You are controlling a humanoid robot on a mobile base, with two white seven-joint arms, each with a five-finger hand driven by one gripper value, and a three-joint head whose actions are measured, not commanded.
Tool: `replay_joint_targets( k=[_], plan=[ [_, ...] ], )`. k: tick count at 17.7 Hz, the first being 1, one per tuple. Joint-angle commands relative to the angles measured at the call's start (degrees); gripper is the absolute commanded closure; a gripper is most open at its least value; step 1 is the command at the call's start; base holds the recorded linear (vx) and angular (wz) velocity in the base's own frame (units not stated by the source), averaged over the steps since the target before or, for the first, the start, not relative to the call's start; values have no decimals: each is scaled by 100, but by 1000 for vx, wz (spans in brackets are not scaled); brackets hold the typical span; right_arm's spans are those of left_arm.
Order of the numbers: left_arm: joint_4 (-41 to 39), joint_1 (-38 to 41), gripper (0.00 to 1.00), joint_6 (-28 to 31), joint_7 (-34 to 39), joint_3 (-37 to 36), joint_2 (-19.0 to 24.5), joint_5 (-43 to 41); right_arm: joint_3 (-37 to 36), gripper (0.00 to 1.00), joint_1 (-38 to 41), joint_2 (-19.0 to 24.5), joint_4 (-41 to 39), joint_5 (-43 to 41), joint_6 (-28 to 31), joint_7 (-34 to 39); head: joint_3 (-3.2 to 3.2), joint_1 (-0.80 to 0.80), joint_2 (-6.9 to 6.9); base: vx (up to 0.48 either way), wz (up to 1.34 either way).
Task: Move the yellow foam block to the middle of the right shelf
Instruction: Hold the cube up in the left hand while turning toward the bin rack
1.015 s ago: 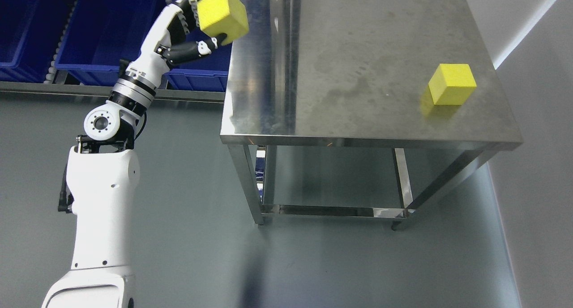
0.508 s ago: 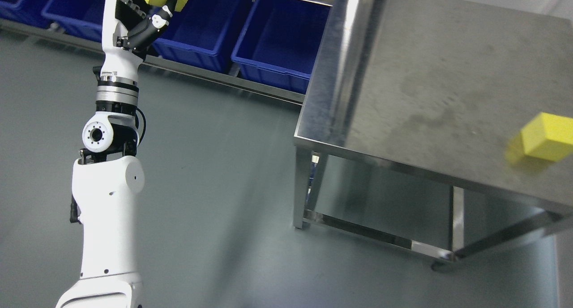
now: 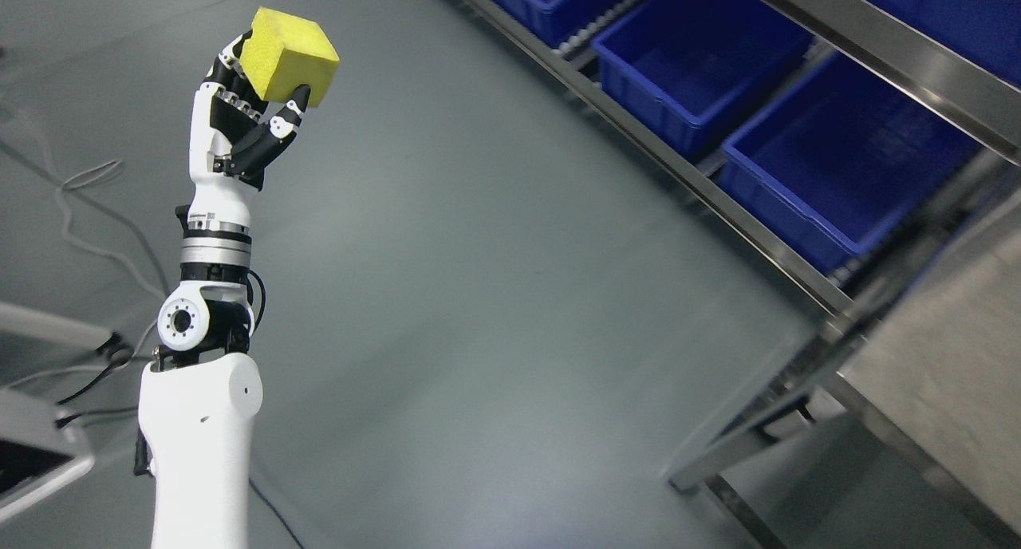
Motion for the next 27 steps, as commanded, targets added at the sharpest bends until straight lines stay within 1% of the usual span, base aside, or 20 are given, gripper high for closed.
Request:
replay_joint_targets(
  k=[1, 6, 12, 20, 27],
  plan=[
    [-307, 581, 59, -20, -58, 127, 39, 26, 2, 0, 10, -100, -100, 26, 4, 4, 0, 0, 0, 102, 1186],
    [-307, 625, 59, -20, -76, 198, 39, 26, 2, 0, 10, -100, -100, 18, 4, 4, 0, 0, 0, 136, 955],
    [-307, 626, 59, -11, -76, 189, 39, 26, 2, 0, 10, -100, -100, 18, 4, 4, 0, 0, 0, 146, 417],
    [-307, 608, 59, -2, -67, 128, 39, 26, 2, 0, 10, -100, -100, 18, 4, 4, 0, 0, 0, 227, -88],
    [-307, 625, 59, 77, -58, 119, 39, -18, 2, 0, 10, -100, -100, 18, 4, 4, 0, 0, 0, 362, -358]
  ],
)
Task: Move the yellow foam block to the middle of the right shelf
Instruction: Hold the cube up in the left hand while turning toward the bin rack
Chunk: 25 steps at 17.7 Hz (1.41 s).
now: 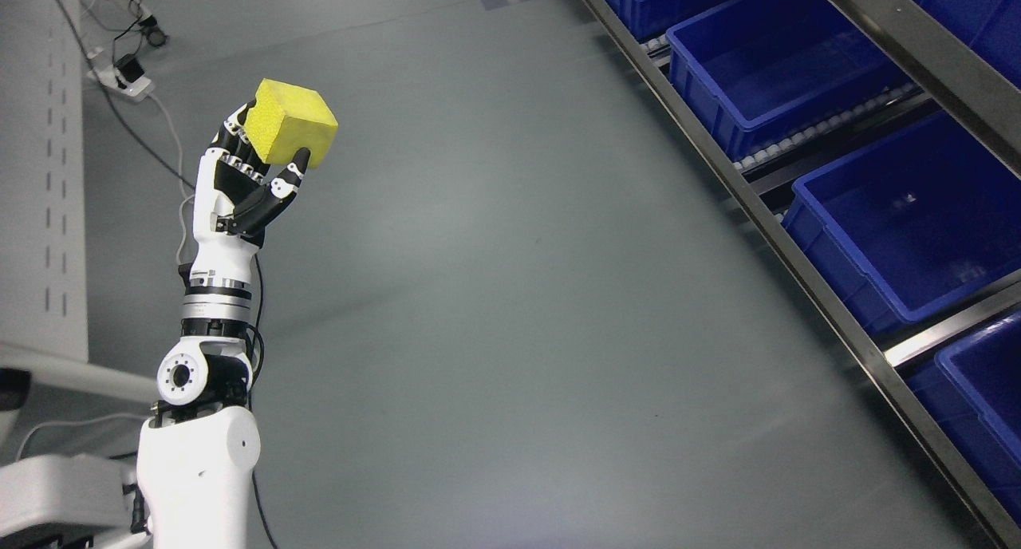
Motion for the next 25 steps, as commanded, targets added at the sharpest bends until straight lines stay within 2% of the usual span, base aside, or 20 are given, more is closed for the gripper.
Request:
replay_joint_targets(
  k=[1, 8, 15, 19, 25],
  plan=[
    [-21, 16, 59, 13, 17, -15, 95, -27, 1, 0, 9, -100, -100, 17, 4, 4, 0, 0, 0, 406, -383],
    [-195, 33, 59, 171, -52, -41, 95, -45, 1, 0, 9, -100, -100, 17, 4, 4, 0, 0, 0, 452, -300],
    [-565, 508, 59, 224, -97, -103, 95, -45, 1, 0, 9, -100, -100, 17, 4, 4, 0, 0, 0, 476, -74],
    [-925, 780, 59, 224, -465, -138, 95, -45, 1, 0, 9, -100, -100, 17, 4, 4, 0, 0, 0, 438, -145],
    [-1321, 851, 59, 180, -632, -287, 95, -45, 1, 0, 9, -100, -100, 17, 4, 4, 0, 0, 0, 386, -348]
  ],
)
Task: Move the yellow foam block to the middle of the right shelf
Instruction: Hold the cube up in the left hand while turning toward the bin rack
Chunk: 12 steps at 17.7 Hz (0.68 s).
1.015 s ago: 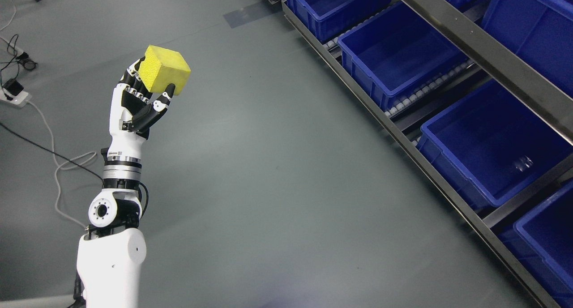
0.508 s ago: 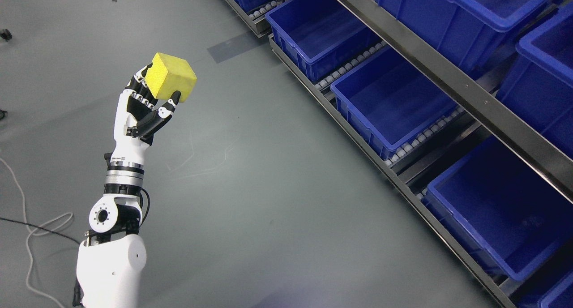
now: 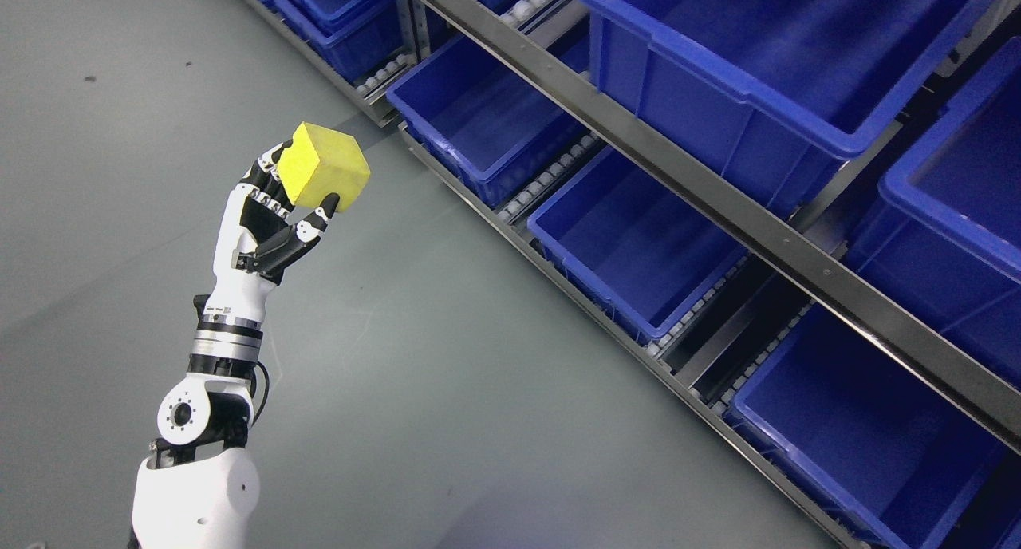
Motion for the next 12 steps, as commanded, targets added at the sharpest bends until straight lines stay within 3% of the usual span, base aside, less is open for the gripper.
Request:
replay_joint_targets(
  k=[1, 5, 12],
  plan=[
    [-641, 116, 59, -31, -265, -144, 100, 0, 1, 0, 9, -100, -100, 18, 4, 4, 0, 0, 0, 370, -474],
    [-966, 125, 59, -66, -758, -197, 131, 0, 1, 0, 9, -100, -100, 18, 4, 4, 0, 0, 0, 300, -493],
    [-1081, -94, 60, -1022, -1171, -206, 1325, 9, 1, 0, 9, -100, -100, 18, 4, 4, 0, 0, 1, 186, -420]
  ],
)
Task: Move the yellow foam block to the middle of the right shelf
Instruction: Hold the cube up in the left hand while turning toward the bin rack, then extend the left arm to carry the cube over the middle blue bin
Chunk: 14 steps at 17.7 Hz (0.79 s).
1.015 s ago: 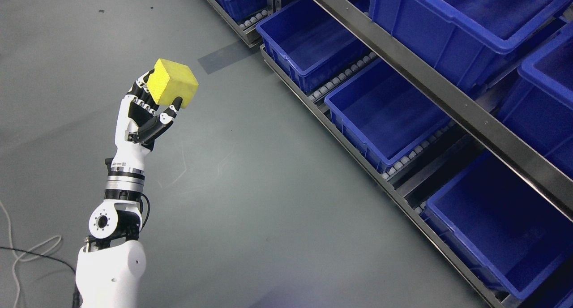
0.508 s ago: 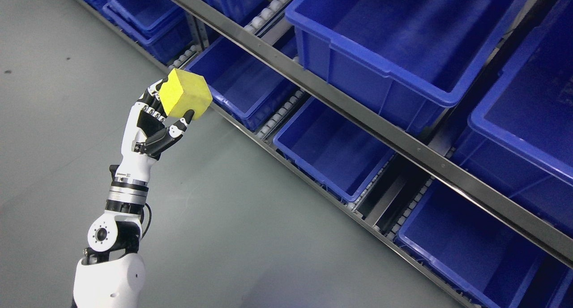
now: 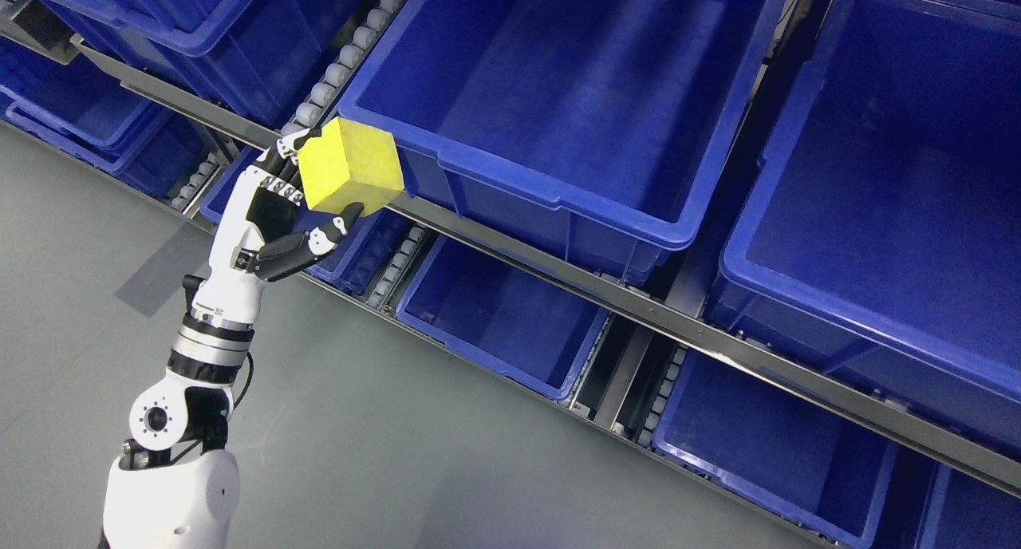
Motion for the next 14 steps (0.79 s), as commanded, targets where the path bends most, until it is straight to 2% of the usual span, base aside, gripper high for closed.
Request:
replay_joint_targets(
  k=[1, 4, 7, 9, 12, 14],
  plan=[
    [-348, -257, 60, -470, -181, -61, 1050, 4, 1, 0, 9, -100, -100, 18, 4, 4, 0, 0, 0, 47, -89],
    [-348, -643, 60, -603, -410, -174, 1148, 4, 1, 0, 9, -100, -100, 18, 4, 4, 0, 0, 1, 18, -55],
    [-348, -1389, 62, -577, -428, -490, 1201, 4, -8, 0, 9, -100, -100, 18, 4, 4, 0, 0, 1, -10, 17],
    [-339, -1969, 63, -437, -419, -823, 1524, -5, 1, 0, 9, -100, -100, 18, 4, 4, 0, 0, 1, 0, 0],
    [-252, -3014, 63, 265, -498, -1491, 2219, -66, 1, 0, 9, -100, -100, 18, 4, 4, 0, 0, 1, 15, -30],
    [37, -3578, 62, 495, -1014, -1878, 2309, -547, 1, 0, 9, -100, -100, 18, 4, 4, 0, 0, 1, 15, -26]
  ],
)
